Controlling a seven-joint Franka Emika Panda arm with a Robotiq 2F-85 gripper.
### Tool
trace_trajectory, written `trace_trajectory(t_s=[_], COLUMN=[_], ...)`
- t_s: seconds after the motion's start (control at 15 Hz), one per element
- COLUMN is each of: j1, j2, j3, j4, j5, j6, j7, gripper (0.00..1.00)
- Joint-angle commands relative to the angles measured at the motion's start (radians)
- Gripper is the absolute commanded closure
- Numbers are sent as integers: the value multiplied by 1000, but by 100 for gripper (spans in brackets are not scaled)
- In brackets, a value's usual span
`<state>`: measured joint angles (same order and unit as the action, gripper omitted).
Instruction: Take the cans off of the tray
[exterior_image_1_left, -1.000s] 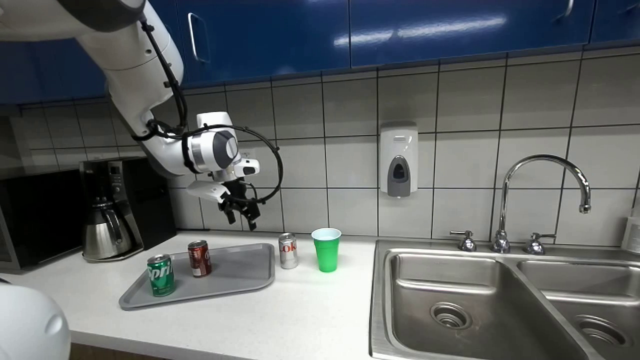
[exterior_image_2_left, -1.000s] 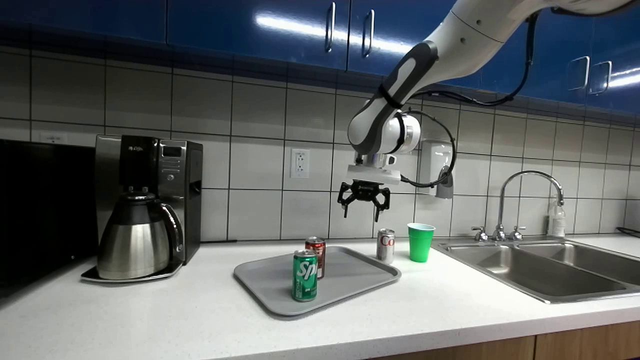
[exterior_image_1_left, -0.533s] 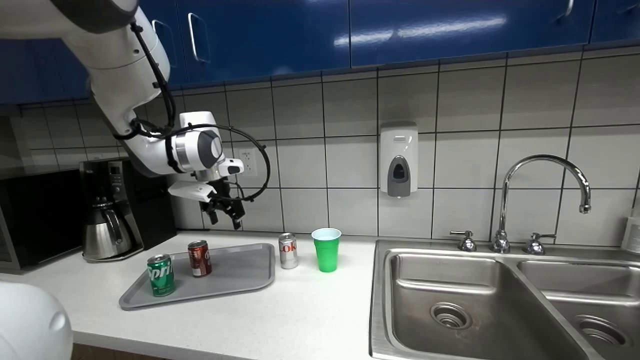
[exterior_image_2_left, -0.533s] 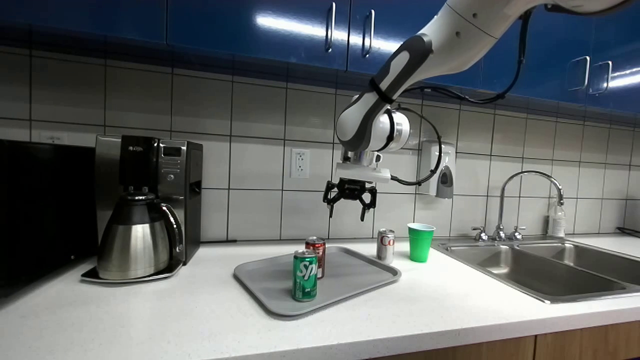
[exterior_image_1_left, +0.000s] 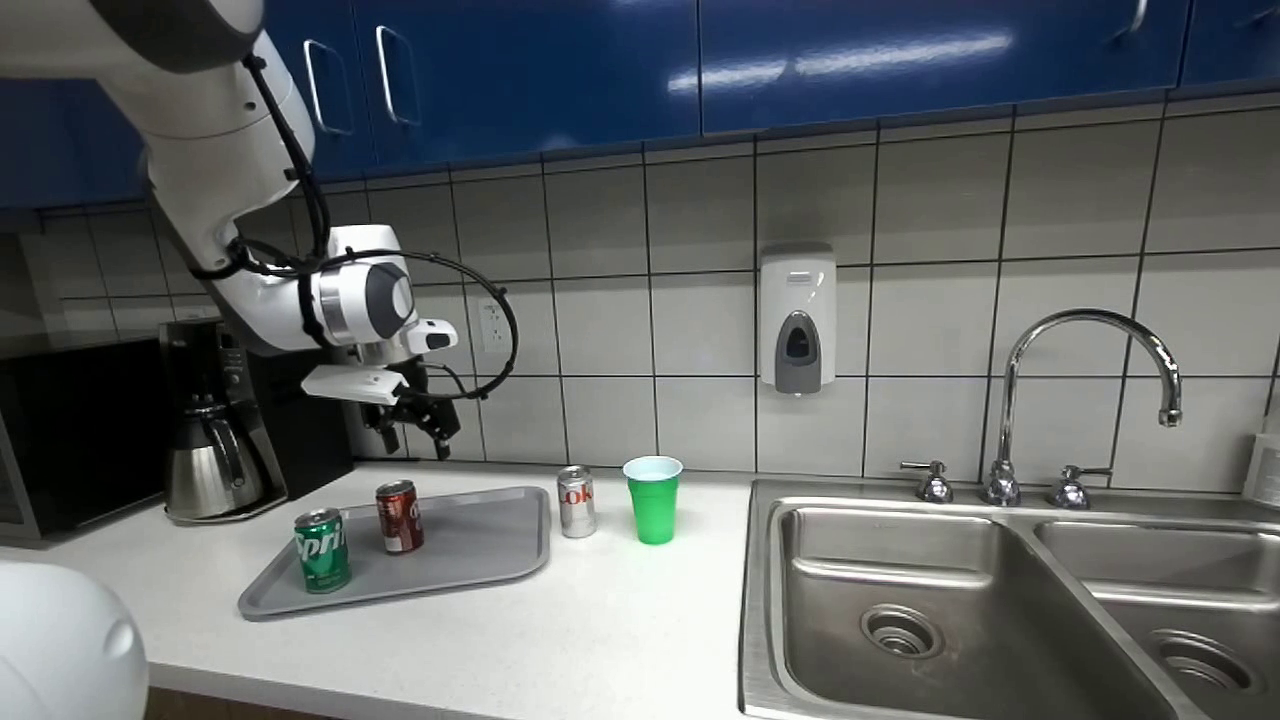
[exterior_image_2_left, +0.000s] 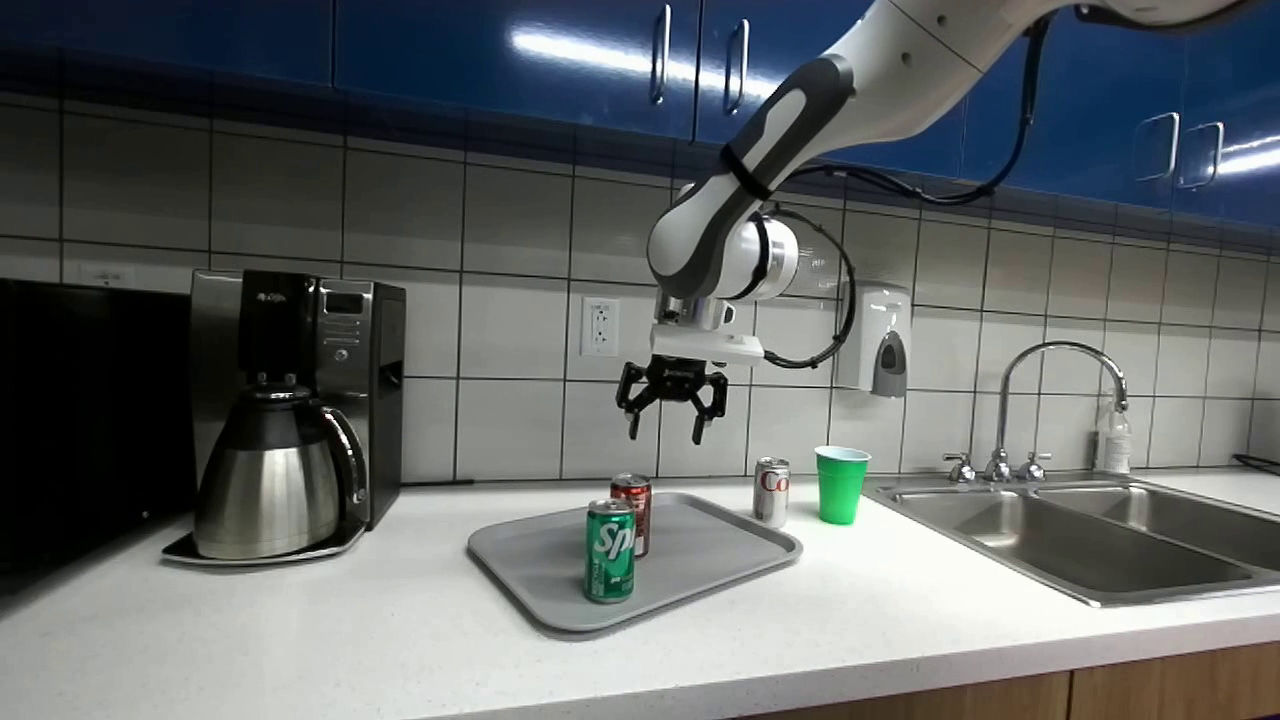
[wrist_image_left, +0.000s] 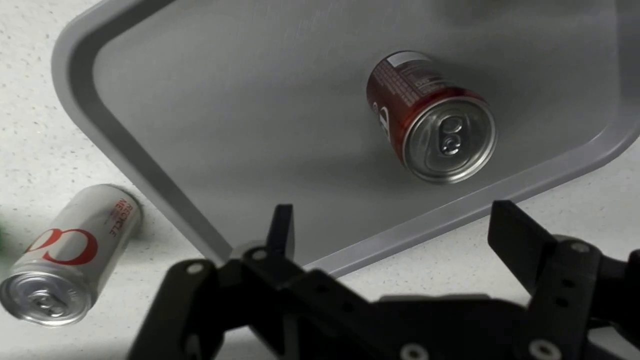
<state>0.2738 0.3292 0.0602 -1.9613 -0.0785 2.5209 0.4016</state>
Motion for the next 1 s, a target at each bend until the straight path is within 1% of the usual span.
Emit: trace_trajectory(t_s=[0.0,0.4,0.93], j1=[5,22,41], j2=[-1,20,87], j3=[25,44,39], j4=[15,28,88], j5=[-13,-22,-46], j6=[-46,-80,-151], j7=[-53,-94,-102], gripper=[0,0,0])
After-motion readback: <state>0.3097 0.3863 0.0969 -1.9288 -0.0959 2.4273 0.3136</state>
